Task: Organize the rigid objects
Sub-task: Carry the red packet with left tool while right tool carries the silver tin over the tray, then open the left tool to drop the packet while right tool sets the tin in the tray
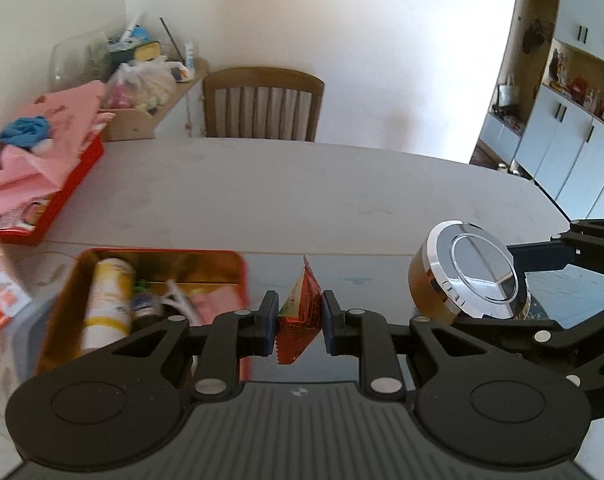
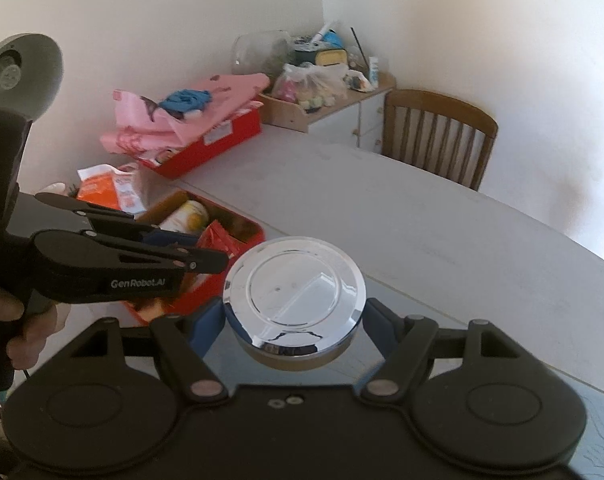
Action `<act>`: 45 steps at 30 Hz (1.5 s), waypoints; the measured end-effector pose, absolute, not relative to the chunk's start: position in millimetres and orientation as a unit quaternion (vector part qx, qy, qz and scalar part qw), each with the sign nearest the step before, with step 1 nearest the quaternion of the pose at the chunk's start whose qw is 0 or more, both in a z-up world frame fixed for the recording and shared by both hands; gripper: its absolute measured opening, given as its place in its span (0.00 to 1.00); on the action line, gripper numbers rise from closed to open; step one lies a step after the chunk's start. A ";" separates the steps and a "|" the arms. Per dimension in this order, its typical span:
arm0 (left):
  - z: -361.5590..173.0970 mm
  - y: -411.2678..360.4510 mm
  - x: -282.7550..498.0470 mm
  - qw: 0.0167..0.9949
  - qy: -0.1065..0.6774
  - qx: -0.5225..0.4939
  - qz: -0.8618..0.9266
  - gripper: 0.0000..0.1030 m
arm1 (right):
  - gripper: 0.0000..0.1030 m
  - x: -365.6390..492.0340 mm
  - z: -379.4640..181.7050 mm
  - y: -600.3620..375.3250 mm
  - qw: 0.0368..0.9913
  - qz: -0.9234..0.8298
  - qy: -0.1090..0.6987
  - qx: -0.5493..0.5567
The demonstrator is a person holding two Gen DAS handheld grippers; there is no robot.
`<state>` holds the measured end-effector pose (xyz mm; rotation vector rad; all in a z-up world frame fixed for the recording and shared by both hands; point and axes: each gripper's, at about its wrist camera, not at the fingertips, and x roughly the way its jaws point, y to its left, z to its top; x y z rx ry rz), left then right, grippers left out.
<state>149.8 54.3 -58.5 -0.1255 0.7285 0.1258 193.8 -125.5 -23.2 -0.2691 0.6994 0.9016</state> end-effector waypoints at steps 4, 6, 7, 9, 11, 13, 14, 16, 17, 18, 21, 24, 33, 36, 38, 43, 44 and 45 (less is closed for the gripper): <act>-53.7 79.5 132.8 0.931 0.351 -0.066 0.071 0.21 | 0.72 181.2 -20.8 -101.9 0.830 0.432 0.328 -0.132; -53.1 93.5 125.6 0.931 0.351 -0.068 0.077 0.21 | 0.72 175.2 -21.6 -87.5 0.829 0.433 0.327 -0.138; -53.7 101.6 121.4 0.930 0.352 -0.070 0.081 0.21 | 0.72 173.5 -22.7 -80.7 0.828 0.433 0.328 -0.139; -56.1 115.5 114.7 0.928 0.355 -0.074 0.085 0.21 | 0.72 170.4 -25.3 -67.0 0.826 0.434 0.332 -0.140; -60.2 129.9 107.8 0.926 0.360 -0.076 0.089 0.21 | 0.72 168.0 -27.5 -53.0 0.826 0.433 0.331 -0.146; -64.4 142.4 102.1 0.923 0.365 -0.076 0.091 0.21 | 0.72 167.1 -29.8 -41.1 0.826 0.432 0.331 -0.147; -66.6 147.2 99.7 0.922 0.368 -0.075 0.092 0.21 | 0.72 167.3 -30.9 -34.0 0.827 0.431 0.329 -0.150; -71.6 158.7 97.7 0.920 0.373 -0.076 0.094 0.21 | 0.72 168.8 -34.3 -20.3 0.827 0.429 0.330 -0.154; -74.9 164.2 97.1 0.918 0.377 -0.078 0.094 0.21 | 0.72 169.9 -36.6 -13.5 0.826 0.429 0.332 -0.157; -78.0 169.1 97.1 0.917 0.380 -0.078 0.095 0.21 | 0.72 170.5 -39.2 -8.4 0.825 0.428 0.333 -0.160; -88.9 183.3 98.0 0.910 0.395 -0.078 0.098 0.21 | 0.72 174.9 -49.2 9.5 0.825 0.420 0.336 -0.174; -98.3 192.7 102.0 0.906 0.406 -0.074 0.098 0.21 | 0.72 183.4 -59.4 24.3 0.826 0.408 0.346 -0.177; -113.5 194.8 117.3 0.900 0.425 -0.066 0.067 0.21 | 0.72 200.9 -83.0 60.3 0.819 0.391 0.366 -0.206; -117.6 191.9 119.8 0.900 0.427 -0.064 0.057 0.21 | 0.72 205.3 -89.4 66.7 0.816 0.389 0.374 -0.206; -118.8 190.8 121.3 0.900 0.428 -0.062 0.055 0.21 | 0.72 207.6 -92.7 69.8 0.814 0.388 0.380 -0.204; -119.7 193.0 124.7 0.899 0.429 -0.066 0.052 0.21 | 0.73 207.6 -97.0 73.3 0.812 0.390 0.382 -0.207; -119.4 193.7 124.7 0.899 0.429 -0.068 0.053 0.21 | 0.73 208.7 -97.0 73.5 0.811 0.391 0.384 -0.204; -119.4 194.3 124.9 0.899 0.430 -0.071 0.052 0.21 | 0.72 209.7 -96.9 73.2 0.810 0.392 0.387 -0.202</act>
